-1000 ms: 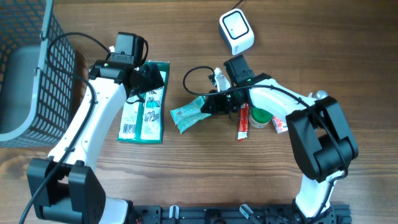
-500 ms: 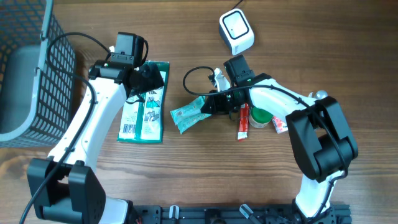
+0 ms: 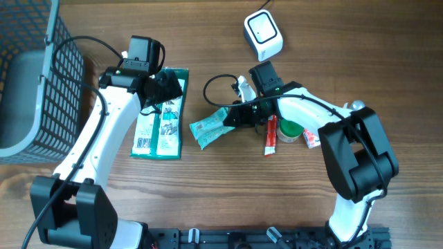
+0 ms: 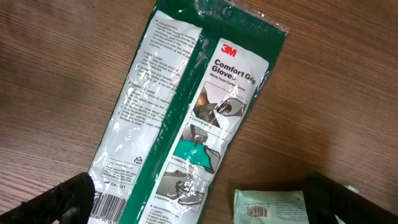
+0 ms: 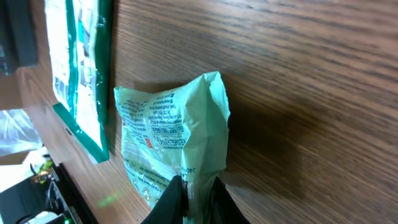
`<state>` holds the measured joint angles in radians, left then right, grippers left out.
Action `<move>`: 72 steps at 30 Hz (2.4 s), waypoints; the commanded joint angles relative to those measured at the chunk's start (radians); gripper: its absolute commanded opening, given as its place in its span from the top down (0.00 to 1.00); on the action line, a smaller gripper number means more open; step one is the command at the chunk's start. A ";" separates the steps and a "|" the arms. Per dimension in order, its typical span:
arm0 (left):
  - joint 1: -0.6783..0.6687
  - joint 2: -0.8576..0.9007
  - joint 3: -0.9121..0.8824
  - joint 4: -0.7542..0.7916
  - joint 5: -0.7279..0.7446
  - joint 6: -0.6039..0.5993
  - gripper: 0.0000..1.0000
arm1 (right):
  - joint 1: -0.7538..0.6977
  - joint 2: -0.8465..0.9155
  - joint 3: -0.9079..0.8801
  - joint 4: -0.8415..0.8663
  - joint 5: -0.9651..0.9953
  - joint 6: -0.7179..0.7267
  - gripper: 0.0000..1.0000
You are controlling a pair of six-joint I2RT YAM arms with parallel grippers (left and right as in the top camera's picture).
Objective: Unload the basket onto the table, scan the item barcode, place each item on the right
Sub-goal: 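Lift the mint-green packet with the right gripper up to the scanner, then carry the mint-green packet down and lower it onto the table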
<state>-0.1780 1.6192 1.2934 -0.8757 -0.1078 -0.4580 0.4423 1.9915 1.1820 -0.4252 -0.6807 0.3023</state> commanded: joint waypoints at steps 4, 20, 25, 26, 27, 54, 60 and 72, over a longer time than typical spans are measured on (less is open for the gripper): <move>0.002 0.004 0.001 -0.001 -0.014 0.005 0.00 | -0.007 -0.254 0.043 -0.063 -0.061 -0.158 0.96; 0.002 0.004 0.001 -0.001 -0.014 0.005 0.00 | -0.103 -0.440 0.573 -0.586 0.639 -0.426 0.96; 0.002 0.004 0.001 -0.001 -0.014 0.005 0.00 | -0.095 -0.320 0.573 -0.451 0.818 -0.573 0.96; 0.002 0.004 0.001 -0.001 -0.014 0.005 0.00 | -0.095 -0.293 0.573 -0.417 0.864 -0.573 0.96; 0.002 0.004 0.001 -0.001 -0.014 0.005 0.00 | -0.095 -0.262 0.573 -0.370 0.935 -0.576 0.96; 0.002 0.004 0.001 -0.001 -0.014 0.005 0.00 | -0.068 0.114 0.572 0.130 1.249 -0.748 0.96; 0.002 0.004 0.001 -0.001 -0.014 0.005 0.00 | -0.026 0.172 0.571 0.130 1.249 -0.774 0.96; 0.002 0.004 0.001 -0.001 -0.014 0.005 0.00 | 0.042 0.176 0.570 -0.019 1.111 -0.771 0.92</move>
<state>-0.1780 1.6192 1.2934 -0.8757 -0.1081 -0.4580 0.4702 2.1422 1.7428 -0.4076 0.5396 -0.4694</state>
